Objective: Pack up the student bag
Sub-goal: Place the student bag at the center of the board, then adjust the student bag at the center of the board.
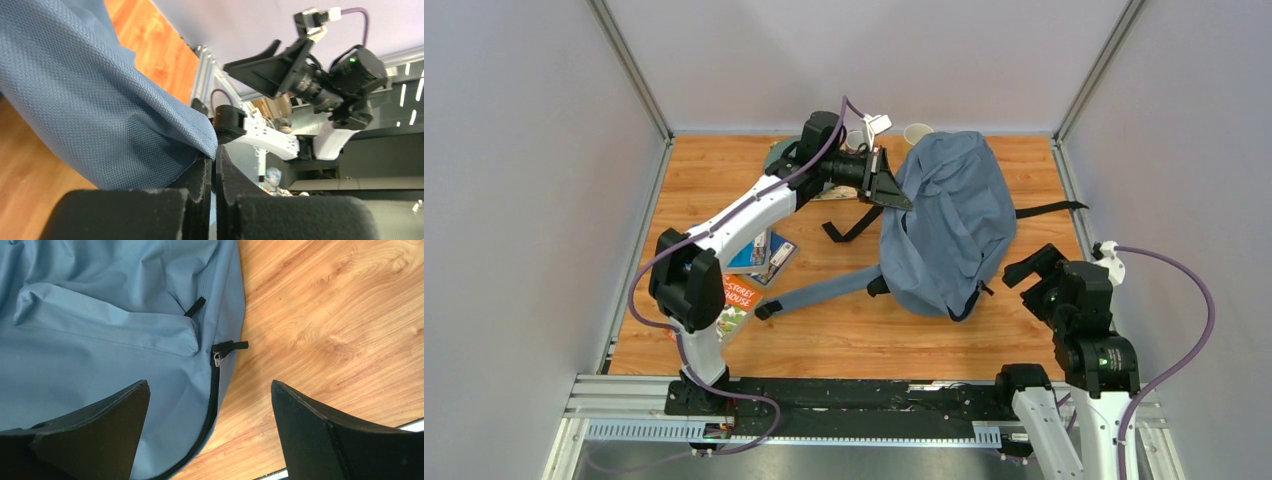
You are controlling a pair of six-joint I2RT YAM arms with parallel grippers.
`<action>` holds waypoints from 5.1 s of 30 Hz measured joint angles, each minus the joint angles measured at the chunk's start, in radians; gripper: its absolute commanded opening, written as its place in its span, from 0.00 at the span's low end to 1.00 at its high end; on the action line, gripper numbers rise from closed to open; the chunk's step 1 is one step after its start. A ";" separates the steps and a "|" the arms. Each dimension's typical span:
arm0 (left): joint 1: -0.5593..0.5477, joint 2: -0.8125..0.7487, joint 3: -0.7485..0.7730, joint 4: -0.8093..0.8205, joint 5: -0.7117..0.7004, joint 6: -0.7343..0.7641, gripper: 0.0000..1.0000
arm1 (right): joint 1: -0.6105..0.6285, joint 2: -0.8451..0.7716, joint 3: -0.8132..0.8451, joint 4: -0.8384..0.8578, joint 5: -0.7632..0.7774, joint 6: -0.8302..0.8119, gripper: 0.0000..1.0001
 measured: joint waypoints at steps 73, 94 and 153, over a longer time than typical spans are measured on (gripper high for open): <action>0.036 -0.162 -1.319 1.463 -0.045 -0.903 0.81 | 0.000 0.080 -0.218 0.171 -0.172 -0.037 0.98; -0.192 -0.922 -1.383 0.168 -0.781 -0.253 0.82 | 0.000 0.146 -0.267 0.264 -0.185 -0.041 0.98; -0.185 -0.432 -0.634 0.097 -0.217 0.230 0.01 | 0.000 0.080 -0.247 0.280 -0.154 -0.047 0.97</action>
